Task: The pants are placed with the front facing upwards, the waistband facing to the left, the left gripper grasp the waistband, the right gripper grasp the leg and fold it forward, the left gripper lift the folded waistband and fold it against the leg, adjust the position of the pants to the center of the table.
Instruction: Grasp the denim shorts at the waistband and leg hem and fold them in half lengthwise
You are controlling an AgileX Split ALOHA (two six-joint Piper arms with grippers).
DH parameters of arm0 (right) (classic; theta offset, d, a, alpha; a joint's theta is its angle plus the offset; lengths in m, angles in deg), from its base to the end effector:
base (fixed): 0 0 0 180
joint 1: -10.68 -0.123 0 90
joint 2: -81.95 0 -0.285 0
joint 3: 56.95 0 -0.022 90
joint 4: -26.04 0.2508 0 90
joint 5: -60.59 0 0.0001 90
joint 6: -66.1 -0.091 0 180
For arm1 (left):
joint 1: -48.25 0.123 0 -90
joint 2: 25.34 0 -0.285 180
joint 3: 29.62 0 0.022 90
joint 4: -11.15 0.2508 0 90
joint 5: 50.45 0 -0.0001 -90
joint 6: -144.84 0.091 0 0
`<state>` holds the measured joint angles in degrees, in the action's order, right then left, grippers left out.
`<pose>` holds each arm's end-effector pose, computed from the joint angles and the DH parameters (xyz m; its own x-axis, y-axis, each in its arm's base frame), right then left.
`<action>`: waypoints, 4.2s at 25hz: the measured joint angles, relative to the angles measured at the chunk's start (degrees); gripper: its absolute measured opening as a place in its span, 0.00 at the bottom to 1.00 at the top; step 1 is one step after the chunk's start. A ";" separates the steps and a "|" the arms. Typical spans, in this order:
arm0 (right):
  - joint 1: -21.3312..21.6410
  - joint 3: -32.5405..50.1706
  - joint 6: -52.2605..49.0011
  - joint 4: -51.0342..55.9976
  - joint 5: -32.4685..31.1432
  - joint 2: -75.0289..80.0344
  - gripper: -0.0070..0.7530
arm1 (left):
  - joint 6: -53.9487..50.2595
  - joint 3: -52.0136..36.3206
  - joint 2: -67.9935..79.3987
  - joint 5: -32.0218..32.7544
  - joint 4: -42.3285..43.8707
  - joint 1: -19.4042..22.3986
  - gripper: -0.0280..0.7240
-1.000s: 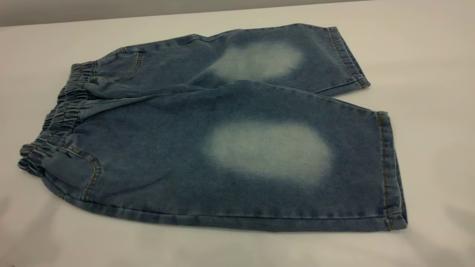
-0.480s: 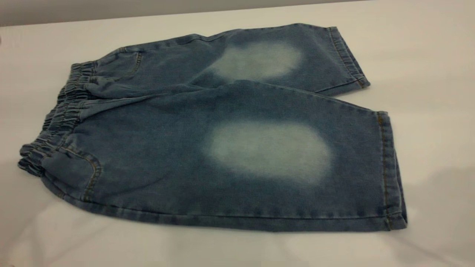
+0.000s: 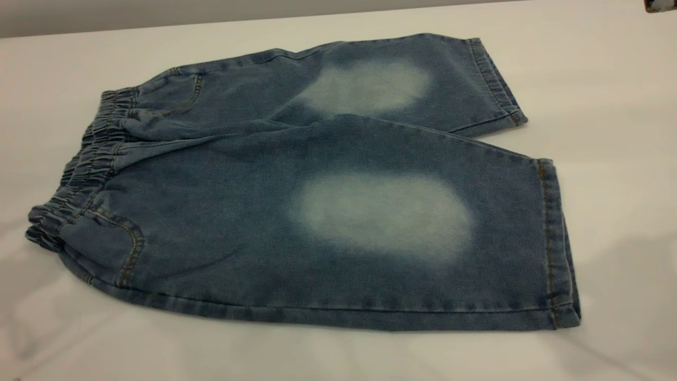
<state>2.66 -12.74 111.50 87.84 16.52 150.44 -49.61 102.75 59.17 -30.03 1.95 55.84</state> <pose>0.1745 0.0810 0.2588 -0.7921 -0.0024 -0.6104 -0.4175 0.7316 0.5390 0.2144 0.0234 0.1742 -0.7659 -0.4969 -0.4080 -0.4418 0.8678 -0.2276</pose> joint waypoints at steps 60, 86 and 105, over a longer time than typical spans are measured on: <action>0.00 0.00 0.21 -0.28 -1.54 -0.05 0.66 | -1.20 4.98 31.90 -20.85 -1.35 -8.91 0.80; 0.00 0.00 0.18 -0.50 -2.26 -0.05 0.66 | -1.11 4.91 35.70 -19.95 -1.35 -8.86 0.68; 0.00 1.65 -2.65 -2.50 -2.53 1.31 0.66 | -0.41 4.91 33.82 -17.74 -1.16 -8.91 0.24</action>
<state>2.66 -11.09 108.85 85.33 13.99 151.75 -50.02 107.65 92.99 -47.78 0.79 46.92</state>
